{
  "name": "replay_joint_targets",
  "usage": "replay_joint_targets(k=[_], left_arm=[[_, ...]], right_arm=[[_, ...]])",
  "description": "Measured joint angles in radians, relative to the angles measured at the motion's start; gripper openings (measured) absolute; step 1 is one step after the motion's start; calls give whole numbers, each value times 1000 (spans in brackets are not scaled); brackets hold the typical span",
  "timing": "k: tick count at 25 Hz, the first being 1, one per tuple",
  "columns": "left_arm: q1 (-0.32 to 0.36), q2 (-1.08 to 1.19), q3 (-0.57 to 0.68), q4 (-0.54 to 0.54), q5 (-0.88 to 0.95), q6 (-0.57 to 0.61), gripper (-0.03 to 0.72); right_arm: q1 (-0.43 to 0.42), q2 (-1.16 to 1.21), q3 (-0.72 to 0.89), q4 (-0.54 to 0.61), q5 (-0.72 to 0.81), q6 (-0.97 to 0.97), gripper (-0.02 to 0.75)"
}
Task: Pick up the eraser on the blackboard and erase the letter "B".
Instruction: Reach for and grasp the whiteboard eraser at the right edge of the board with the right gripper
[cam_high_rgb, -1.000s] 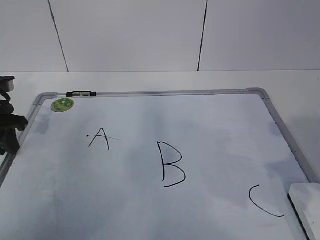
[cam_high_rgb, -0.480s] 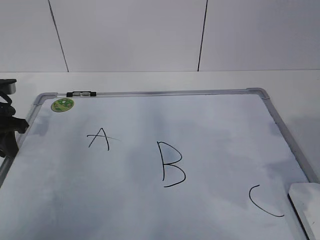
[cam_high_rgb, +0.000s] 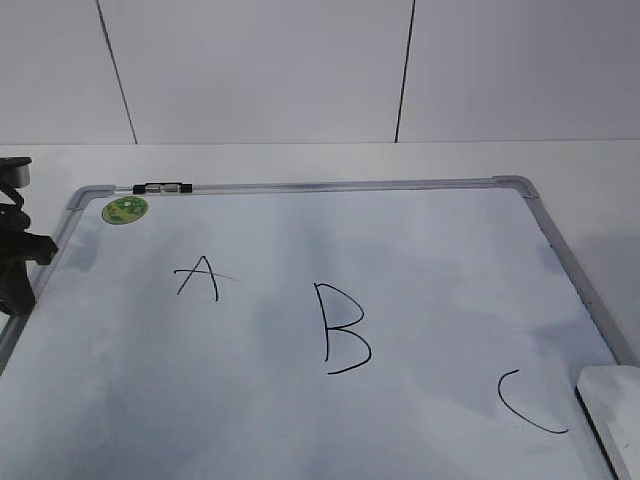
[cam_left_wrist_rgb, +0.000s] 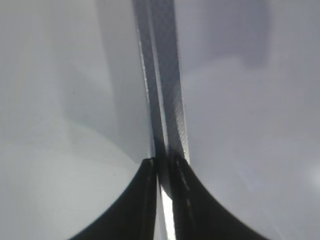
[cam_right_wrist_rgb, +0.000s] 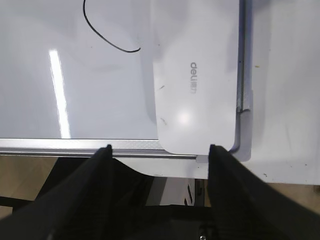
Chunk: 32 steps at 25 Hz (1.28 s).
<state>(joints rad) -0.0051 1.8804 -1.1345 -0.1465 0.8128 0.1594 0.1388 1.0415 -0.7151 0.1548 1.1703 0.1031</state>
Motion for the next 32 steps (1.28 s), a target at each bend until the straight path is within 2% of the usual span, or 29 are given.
replay_joint_targets(k=[10,12,15,18,32], left_arm=[[0,0,0,0,0,0,49],[0,0,0,0,0,0,49],[0,0,0,0,0,0,49],[0,0,0,0,0,0,49],[0,0,0,0,0,0,49]], right_arm=[[0,24,-2,-17,-3,41,454],[0,47,-2,-21,-13,54,484],[0,87,-2,-41,-31,66,570],[0,128,-2,-79,-65,68,607],[0,336,-2,-117,-193,-16,606]])
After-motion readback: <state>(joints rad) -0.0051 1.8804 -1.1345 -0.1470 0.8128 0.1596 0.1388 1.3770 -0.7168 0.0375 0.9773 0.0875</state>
